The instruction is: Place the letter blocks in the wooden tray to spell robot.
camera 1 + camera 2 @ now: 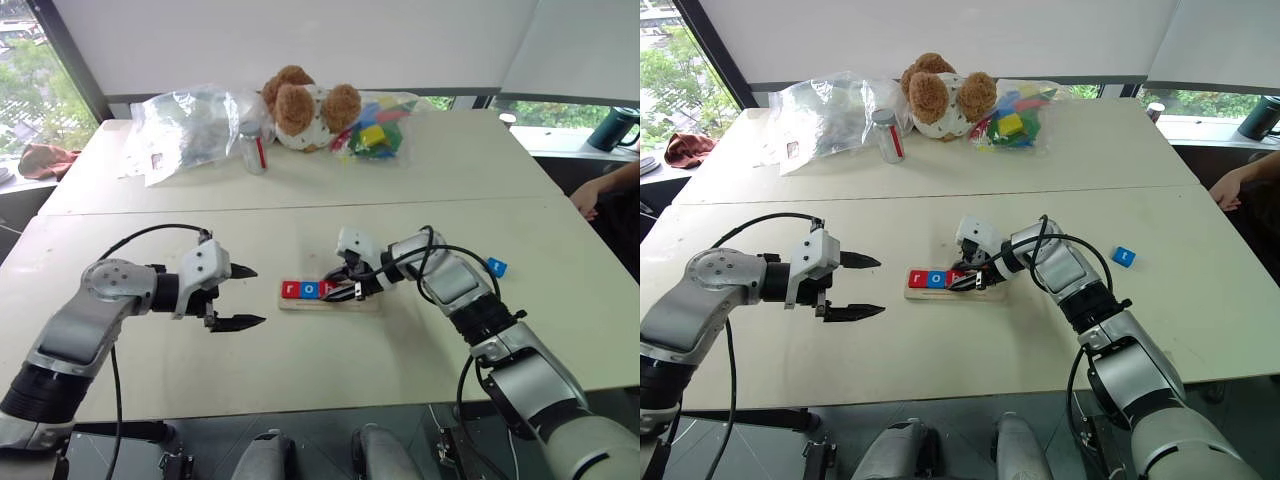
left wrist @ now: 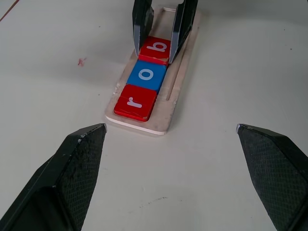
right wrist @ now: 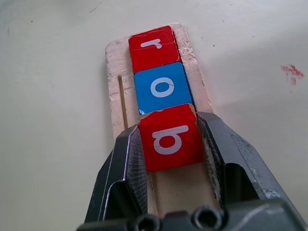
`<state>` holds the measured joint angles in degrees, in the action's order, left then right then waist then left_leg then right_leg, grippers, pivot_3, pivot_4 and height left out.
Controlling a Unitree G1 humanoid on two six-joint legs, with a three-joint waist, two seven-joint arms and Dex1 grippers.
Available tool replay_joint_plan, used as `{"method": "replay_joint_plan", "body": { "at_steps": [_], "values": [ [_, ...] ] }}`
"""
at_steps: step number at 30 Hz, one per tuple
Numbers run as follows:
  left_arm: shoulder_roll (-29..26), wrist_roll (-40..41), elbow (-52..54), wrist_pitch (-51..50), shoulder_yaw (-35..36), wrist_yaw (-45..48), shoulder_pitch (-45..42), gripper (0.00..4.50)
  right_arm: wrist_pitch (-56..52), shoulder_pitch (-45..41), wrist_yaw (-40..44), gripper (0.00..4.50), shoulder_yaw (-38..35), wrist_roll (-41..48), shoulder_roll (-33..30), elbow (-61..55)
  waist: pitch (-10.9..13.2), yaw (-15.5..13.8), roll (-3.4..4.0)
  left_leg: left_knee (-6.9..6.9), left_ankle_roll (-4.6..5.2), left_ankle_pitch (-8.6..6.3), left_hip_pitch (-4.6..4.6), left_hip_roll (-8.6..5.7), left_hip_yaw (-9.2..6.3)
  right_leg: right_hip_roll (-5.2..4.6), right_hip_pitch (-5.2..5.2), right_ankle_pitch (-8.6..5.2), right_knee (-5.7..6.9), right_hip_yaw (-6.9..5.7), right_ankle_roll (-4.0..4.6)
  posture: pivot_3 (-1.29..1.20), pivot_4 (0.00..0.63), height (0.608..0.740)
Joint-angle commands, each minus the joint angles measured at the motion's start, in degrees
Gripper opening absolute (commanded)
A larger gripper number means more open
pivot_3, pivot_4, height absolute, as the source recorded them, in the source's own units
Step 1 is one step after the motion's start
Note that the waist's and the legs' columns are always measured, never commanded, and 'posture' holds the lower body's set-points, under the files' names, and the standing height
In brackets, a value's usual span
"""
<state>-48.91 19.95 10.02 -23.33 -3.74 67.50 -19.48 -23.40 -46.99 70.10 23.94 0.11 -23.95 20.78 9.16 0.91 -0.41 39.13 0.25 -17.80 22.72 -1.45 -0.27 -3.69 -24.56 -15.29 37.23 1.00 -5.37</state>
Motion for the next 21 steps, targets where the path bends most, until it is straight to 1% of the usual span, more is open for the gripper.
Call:
{"method": "replay_joint_plan", "body": {
  "at_steps": [1,6,8,9,12,13,18,21],
  "values": [
    [0.2,0.0,1.0,0.6,0.3,-0.1,-0.8,4.5,0.4,-1.3,0.0,1.17,-0.5,0.0,0.3,-0.5,0.0,0.0,0.0,0.0,0.0,0.0,0.0,0.0,0.0,0.0,0.0,0.0,0.0,0.0,0.0,0.0,0.15,0.74],
    [0.6,-0.5,0.4,0.9,0.1,-0.1,-1.0,4.5,0.6,-1.2,-0.2,1.17,-0.4,-0.3,0.4,-0.4,0.0,0.1,0.0,0.0,0.0,0.0,0.0,0.0,0.0,0.0,0.0,0.0,0.0,0.0,0.0,0.0,0.15,0.74],
    [0.8,-0.7,0.0,1.1,0.0,0.0,-1.2,4.5,0.1,-1.1,-0.4,2.2,-0.9,0.3,0.6,-0.8,0.0,0.1,0.0,0.0,0.01,0.0,-0.01,0.0,0.0,0.0,0.0,0.0,0.0,0.0,0.0,0.0,0.15,0.74],
    [0.9,-0.8,-0.2,1.1,0.0,0.0,-1.3,4.5,-0.3,-1.1,-0.5,2.63,-1.3,0.6,0.7,-0.9,0.0,0.1,0.0,0.0,0.01,0.0,-0.01,0.0,0.0,0.0,0.0,0.0,0.0,0.0,0.0,0.0,0.15,0.74],
    [1.0,-1.0,-0.9,1.3,-0.1,0.3,-1.5,4.5,-0.8,-1.3,-1.5,4.2,-2.2,1.0,0.7,-1.4,0.0,0.1,0.0,0.0,0.01,0.0,0.0,0.0,0.0,0.0,0.0,0.0,0.01,0.0,0.0,0.0,0.15,0.74],
    [1.1,-1.0,-1.1,1.4,-0.1,0.3,-1.6,4.5,-1.2,-1.4,-1.7,4.48,-2.6,1.4,0.7,-1.9,0.0,0.1,0.0,0.0,-0.01,0.0,0.0,0.0,0.0,0.0,0.0,0.0,0.0,0.0,0.0,0.0,0.15,0.74],
    [1.4,-1.4,-1.8,1.8,-0.3,0.4,-2.2,4.5,-3.3,-1.8,-2.9,4.48,-4.7,3.0,0.7,-5.2,0.0,0.1,0.0,0.0,0.0,0.0,0.0,0.0,-0.01,0.0,0.0,0.0,0.0,-0.01,0.0,0.0,0.15,0.74],
    [1.9,-0.9,-1.4,1.6,0.1,0.5,-2.5,4.5,-6.6,-1.9,-6.5,4.48,-9.8,5.2,-0.2,-9.1,0.0,0.0,0.0,0.0,0.0,0.0,0.0,0.0,-0.01,0.0,0.0,0.0,0.01,-0.01,0.0,0.0,0.15,0.74]
  ]
}}
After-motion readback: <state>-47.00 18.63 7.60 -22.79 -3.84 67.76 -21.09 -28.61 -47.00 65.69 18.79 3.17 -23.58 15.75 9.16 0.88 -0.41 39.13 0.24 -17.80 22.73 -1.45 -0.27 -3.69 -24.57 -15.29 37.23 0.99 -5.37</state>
